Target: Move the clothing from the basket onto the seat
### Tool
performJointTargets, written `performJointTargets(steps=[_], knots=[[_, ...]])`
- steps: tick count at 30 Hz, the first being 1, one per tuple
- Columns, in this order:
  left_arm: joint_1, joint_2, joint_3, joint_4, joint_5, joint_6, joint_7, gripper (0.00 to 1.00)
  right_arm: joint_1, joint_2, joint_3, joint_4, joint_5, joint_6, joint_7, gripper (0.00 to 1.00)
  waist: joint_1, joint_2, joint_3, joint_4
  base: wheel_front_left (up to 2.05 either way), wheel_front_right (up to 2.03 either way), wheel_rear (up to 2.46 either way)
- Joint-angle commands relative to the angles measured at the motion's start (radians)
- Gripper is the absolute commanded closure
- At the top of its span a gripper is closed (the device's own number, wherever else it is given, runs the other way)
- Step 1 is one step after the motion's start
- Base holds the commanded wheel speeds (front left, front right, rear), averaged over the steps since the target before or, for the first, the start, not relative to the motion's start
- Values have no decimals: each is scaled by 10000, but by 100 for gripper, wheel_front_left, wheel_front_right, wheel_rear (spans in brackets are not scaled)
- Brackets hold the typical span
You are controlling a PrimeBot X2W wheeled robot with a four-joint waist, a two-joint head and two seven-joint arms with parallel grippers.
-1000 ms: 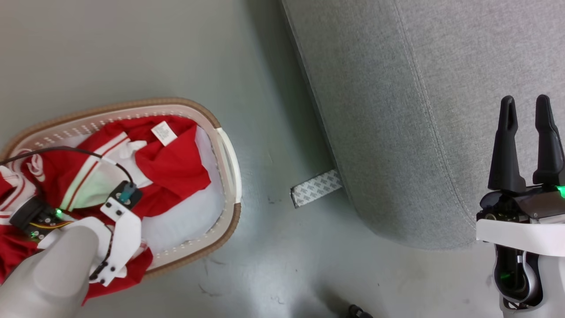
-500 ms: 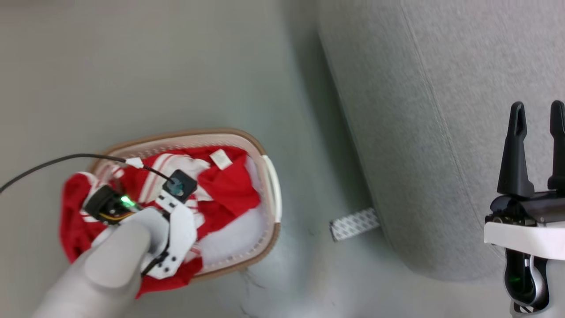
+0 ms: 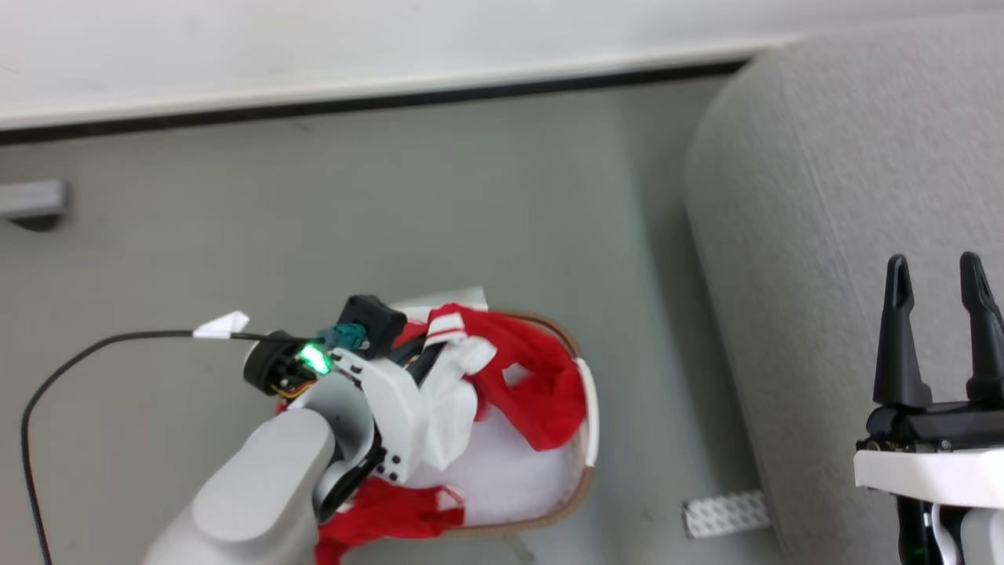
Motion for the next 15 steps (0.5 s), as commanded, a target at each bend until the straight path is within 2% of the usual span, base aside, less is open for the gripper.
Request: performJointTargets(steps=[1, 6, 15], knots=[[194, 89, 98, -440, -197, 106, -105, 100, 189, -38, -24, 70, -111, 30, 8, 0, 1, 0, -727, 726, 0, 0, 0], [515, 164, 545, -2352, -544, 520, -281, 100, 511, -32, 88, 190, -271, 30, 8, 0, 1, 0, -1235, 1169, 0, 0, 0], [285, 143, 1428, -5290, -1294, 1115, -157, 100, 922, -33, 557, 458, -205, 30, 8, 0, 1, 0, -2057, 1474, 0, 0, 0]])
